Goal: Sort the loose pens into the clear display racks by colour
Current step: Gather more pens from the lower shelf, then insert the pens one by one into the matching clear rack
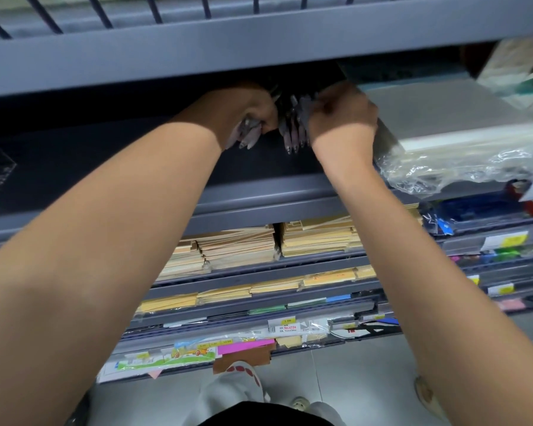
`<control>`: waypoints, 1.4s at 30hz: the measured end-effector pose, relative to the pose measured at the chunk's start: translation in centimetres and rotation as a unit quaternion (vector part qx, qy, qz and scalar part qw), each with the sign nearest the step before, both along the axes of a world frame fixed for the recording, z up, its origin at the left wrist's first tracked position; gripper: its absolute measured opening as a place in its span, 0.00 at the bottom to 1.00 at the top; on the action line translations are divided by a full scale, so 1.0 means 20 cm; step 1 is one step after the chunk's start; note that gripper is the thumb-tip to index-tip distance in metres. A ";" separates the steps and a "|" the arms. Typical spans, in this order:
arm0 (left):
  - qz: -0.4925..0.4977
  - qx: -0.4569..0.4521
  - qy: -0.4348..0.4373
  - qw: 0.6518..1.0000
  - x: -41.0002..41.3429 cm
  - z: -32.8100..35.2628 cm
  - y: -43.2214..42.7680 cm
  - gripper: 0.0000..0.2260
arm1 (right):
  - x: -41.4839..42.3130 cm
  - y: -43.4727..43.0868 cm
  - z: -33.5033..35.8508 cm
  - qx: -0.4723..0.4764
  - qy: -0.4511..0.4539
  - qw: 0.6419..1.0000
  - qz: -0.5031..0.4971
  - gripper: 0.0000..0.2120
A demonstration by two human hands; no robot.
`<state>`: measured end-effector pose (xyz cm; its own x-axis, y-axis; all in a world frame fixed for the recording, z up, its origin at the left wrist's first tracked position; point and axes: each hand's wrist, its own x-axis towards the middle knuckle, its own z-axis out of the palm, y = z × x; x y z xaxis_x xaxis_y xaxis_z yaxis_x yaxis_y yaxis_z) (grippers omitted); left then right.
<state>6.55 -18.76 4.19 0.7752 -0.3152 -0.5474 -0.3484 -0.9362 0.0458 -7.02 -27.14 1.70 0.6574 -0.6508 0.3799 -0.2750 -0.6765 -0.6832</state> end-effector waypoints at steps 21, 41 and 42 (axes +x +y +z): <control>0.157 -0.348 0.086 0.920 -0.08 0.02 0.39 0.11 | 0.08 -0.12 0.03 0.245 -0.007 0.966 0.085 0.09; 0.382 -0.711 0.105 0.581 -1.00 -0.30 1.07 0.18 | -0.60 0.34 -0.25 0.434 -0.027 0.825 0.362 0.07; 0.391 -0.734 0.108 0.544 -1.05 -0.33 1.11 0.21 | -0.60 0.39 -0.26 0.432 -0.018 0.819 0.376 0.07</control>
